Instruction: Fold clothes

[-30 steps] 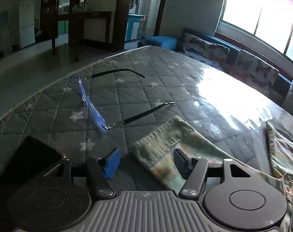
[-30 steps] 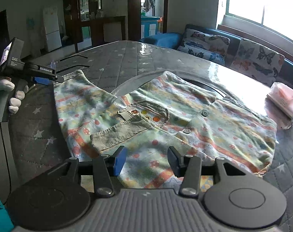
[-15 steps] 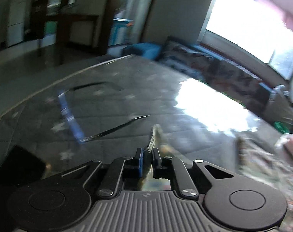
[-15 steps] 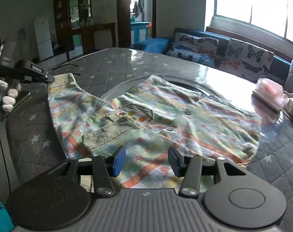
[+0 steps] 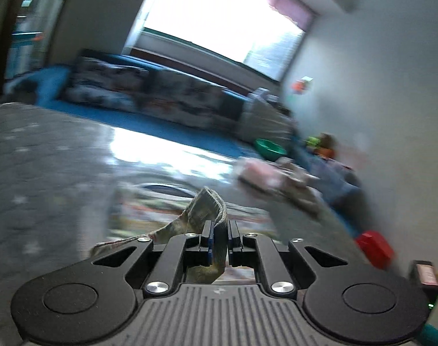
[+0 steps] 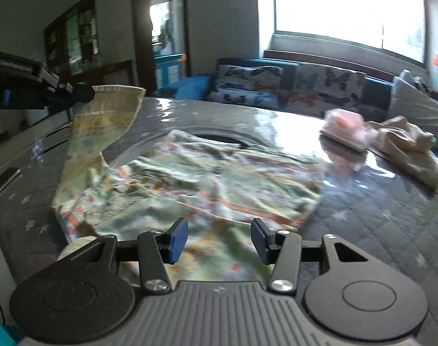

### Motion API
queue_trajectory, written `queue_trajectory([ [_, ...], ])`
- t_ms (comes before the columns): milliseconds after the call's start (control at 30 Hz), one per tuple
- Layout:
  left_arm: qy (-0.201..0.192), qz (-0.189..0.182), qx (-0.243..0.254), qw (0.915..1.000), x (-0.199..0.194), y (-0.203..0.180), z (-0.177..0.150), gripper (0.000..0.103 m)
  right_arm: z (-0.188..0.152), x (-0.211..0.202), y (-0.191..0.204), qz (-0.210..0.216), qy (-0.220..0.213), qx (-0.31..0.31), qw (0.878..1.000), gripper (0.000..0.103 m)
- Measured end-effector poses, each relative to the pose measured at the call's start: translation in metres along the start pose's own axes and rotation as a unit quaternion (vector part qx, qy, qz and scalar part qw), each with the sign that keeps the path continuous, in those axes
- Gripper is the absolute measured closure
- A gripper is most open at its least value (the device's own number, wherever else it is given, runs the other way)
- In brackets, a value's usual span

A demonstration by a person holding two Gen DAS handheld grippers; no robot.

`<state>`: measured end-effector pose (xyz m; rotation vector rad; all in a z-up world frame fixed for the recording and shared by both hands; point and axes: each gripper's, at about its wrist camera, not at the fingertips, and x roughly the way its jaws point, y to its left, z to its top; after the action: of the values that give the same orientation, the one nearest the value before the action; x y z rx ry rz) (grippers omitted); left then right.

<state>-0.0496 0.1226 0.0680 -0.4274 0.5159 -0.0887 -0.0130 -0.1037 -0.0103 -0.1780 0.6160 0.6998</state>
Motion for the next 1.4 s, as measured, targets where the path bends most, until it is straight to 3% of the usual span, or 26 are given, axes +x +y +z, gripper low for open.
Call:
queue_trajectory([
  [133, 0.034, -0.045, 0.014, 0.9983, 0.025, -0.029, -0.01, 0.093, -0.009, -0.01, -0.018, -0.02, -0.001, 0.023, 1.0, 0.054],
  [367, 0.092, -0.063, 0.039, 0.993, 0.053, -0.046, -0.038, 0.088, -0.018, -0.017, -0.032, -0.036, 0.0, 0.045, 0.998, 0.054],
  [400, 0.101, -0.065, 0.043, 0.9918, 0.055, -0.046, -0.042, 0.086, -0.017, -0.017, -0.032, -0.036, 0.0, 0.047, 0.998, 0.054],
  [467, 0.116, -0.07, 0.047, 0.9897, 0.054, -0.042, -0.048, 0.074, -0.016, -0.016, -0.031, -0.033, 0.0, 0.049, 0.998, 0.054],
  [500, 0.117, -0.066, 0.049, 0.9897, 0.052, -0.038, -0.05, 0.068, -0.016, -0.016, -0.029, -0.03, 0.0, 0.049, 0.998, 0.054],
  [800, 0.109, 0.022, 0.03, 0.9933, 0.022, 0.026, -0.061, 0.068, -0.012, 0.02, -0.013, 0.036, 0.044, 0.059, 0.997, 0.06],
  [1000, 0.106, 0.089, 0.017, 0.9902, 0.004, 0.065, -0.071, 0.068, -0.016, 0.041, -0.01, 0.045, 0.079, 0.072, 0.993, 0.069],
  [1100, 0.112, 0.1, 0.012, 0.9885, 0.003, 0.075, -0.076, 0.068, -0.015, 0.043, -0.008, 0.044, 0.085, 0.072, 0.993, 0.076],
  [1167, 0.118, 0.105, 0.013, 0.9873, 0.005, 0.079, -0.079, 0.07, -0.013, 0.043, -0.007, 0.034, 0.085, 0.07, 0.993, 0.091],
  [1267, 0.123, 0.109, 0.011, 0.9865, 0.006, 0.084, -0.081, 0.07, -0.011, 0.04, -0.008, 0.028, 0.087, 0.077, 0.993, 0.095],
  [1400, 0.122, 0.105, 0.013, 0.9869, 0.006, 0.088, -0.08, 0.07, -0.012, 0.039, -0.008, 0.023, 0.091, 0.077, 0.993, 0.091],
])
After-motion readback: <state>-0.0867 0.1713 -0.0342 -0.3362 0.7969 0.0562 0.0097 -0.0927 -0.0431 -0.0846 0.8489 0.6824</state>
